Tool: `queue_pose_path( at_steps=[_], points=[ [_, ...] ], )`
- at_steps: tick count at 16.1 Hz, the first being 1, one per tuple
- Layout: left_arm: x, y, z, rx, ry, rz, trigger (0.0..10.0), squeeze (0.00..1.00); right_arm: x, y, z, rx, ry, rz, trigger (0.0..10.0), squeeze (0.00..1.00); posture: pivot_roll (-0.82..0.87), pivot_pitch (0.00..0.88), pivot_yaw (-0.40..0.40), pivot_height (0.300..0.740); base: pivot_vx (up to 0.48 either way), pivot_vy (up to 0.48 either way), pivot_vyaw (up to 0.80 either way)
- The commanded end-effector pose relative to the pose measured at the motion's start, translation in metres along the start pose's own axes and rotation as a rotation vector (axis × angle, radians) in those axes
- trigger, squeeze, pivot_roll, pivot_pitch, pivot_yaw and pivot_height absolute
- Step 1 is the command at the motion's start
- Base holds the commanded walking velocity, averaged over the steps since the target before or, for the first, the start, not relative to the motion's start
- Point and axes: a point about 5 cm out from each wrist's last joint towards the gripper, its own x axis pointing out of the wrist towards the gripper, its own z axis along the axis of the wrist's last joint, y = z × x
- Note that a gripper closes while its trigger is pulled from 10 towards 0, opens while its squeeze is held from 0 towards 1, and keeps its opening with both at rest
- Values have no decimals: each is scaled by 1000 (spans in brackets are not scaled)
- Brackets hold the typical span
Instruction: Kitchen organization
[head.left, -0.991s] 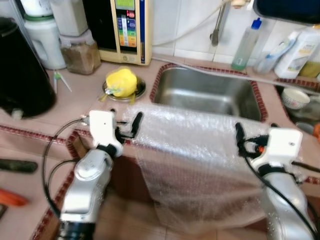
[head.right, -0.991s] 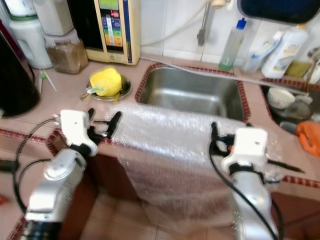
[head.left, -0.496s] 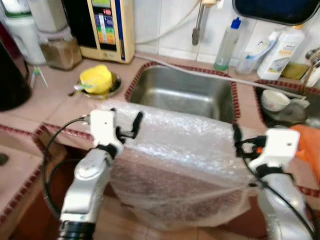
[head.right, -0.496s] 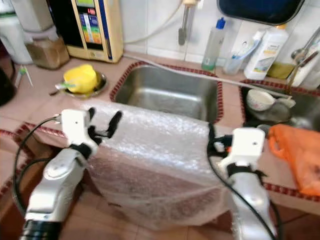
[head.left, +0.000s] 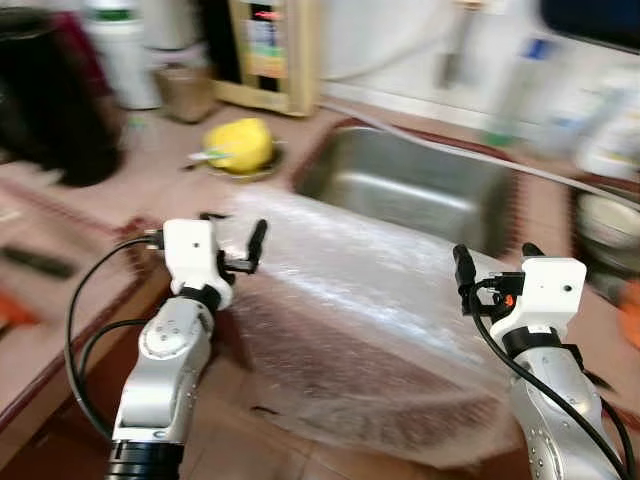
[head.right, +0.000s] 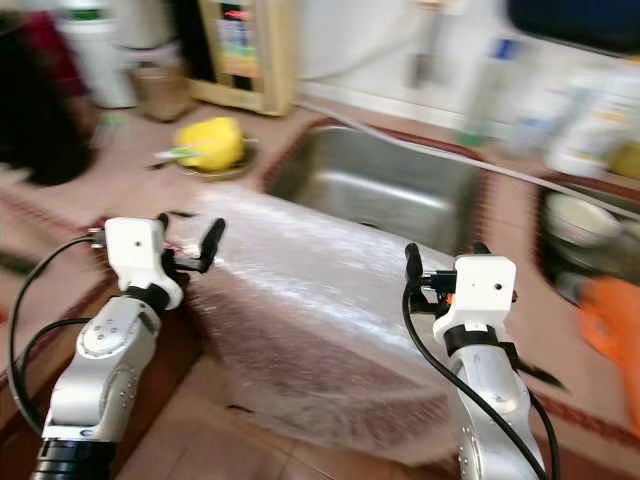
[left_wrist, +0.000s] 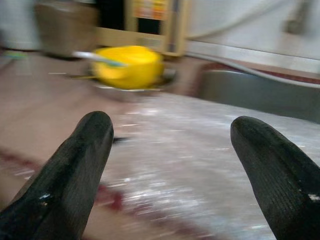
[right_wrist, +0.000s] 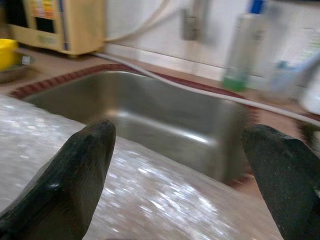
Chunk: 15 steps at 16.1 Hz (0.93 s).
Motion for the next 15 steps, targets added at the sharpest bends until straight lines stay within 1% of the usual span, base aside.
queue_pose_path(
  at_steps=[1, 2, 3, 5, 6, 8, 10, 12, 15],
  points=[
    [1, -2, 1, 3, -5, 1, 10000, 0, 1, -2, 3, -2, -14, -5, 10000, 0, -51, 84, -22, 740, 0, 0, 800],
    [2, -2, 2, 31, -7, 8, 10000, 0, 1, -2, 2, -1, -13, -5, 10000, 0, -49, 89, -22, 740, 0, 0, 800],
    [2, -2, 2, 24, -6, 9, 10000, 0, 0, -1, 2, 1, -12, -5, 10000, 0, -50, 88, -22, 740, 0, 0, 581],
    [2, -3, 1, 17, -2, -1, 10000, 0, 0, -1, 2, 14, -11, -9, 10000, 0, -52, 88, -20, 740, 0, 0, 0],
    [2, -6, 2, 22, -12, -25, 10000, 0, 0, -1, 2, 20, -12, -10, 10000, 0, -52, 88, -21, 740, 0, 0, 0],
    [2, -5, 2, 22, -13, -17, 10000, 0, 0, -1, 2, 19, -13, -10, 10000, 0, -54, 89, -21, 740, 0, 0, 0],
    [2, -4, 0, 3, 4, 6, 10000, 0, 0, -1, 2, 18, -13, -9, 10000, 0, -54, 89, -22, 740, 0, 0, 0],
    [2, -1, -2, 4, 17, 16, 10000, 0, 0, -1, 2, 19, -12, -8, 10000, 0, -53, 90, -23, 740, 0, 0, 0],
    [2, -7, 2, 19, -7, -32, 10000, 0, 0, 0, 2, 20, -16, -6, 10000, 0, -55, 90, -21, 740, 0, 0, 0]
  ],
)
